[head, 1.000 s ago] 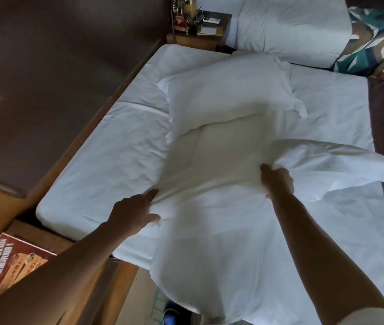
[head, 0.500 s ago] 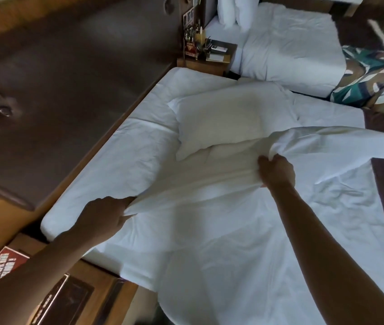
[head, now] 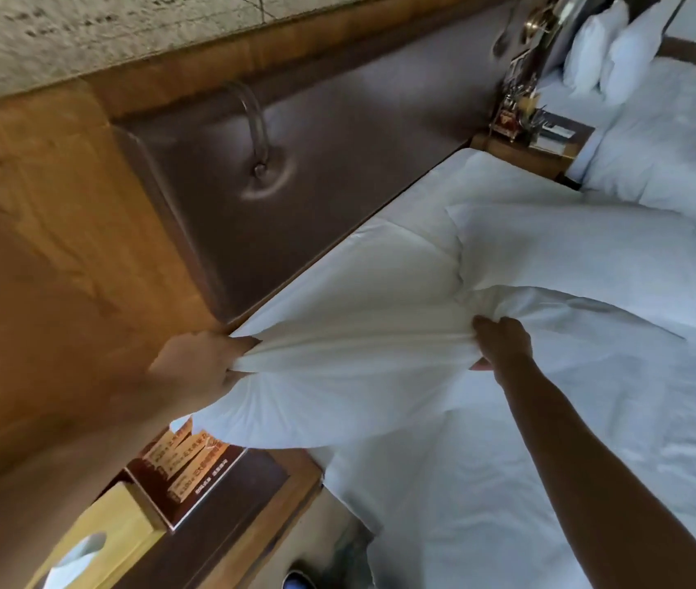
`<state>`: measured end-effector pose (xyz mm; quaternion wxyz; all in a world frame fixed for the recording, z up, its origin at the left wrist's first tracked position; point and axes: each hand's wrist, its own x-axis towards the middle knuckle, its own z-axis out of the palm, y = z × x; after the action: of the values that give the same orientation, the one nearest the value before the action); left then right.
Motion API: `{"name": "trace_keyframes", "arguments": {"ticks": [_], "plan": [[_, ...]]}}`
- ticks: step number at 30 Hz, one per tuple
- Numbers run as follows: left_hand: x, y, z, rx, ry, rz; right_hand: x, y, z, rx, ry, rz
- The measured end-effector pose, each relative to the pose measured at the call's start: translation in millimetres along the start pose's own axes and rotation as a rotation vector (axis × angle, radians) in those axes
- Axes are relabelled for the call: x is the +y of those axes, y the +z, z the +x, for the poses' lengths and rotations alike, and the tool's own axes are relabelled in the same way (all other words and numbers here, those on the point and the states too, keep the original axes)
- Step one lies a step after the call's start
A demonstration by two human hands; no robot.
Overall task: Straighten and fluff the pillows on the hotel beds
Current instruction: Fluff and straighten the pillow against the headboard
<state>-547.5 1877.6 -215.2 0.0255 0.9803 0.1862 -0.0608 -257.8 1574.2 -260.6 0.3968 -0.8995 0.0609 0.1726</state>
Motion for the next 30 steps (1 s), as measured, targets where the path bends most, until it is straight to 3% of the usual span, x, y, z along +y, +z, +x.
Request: {"name": "trace_keyframes", "arguments": {"ticks": [6,13,18,23,30], "plan": [[-26,35,-18,-0.143,-0.083,0.049,2,57,2,-0.092,0.039,-0.099],[-48,45,16,-0.110,-0.154,-0.151,-8,92,34,-0.170,0.113,-0.161],[-60,48,46,-0.271,-0.168,-0.305,-26,123,58,-0.125,0.037,-0.271],[-86,44,76,-0.148,-0.253,-0.215,-58,150,90,-0.134,-0.033,-0.286],[-95,34,85,-0.095,-0.326,-0.250,-92,179,113,-0.095,-0.105,-0.168]]}}
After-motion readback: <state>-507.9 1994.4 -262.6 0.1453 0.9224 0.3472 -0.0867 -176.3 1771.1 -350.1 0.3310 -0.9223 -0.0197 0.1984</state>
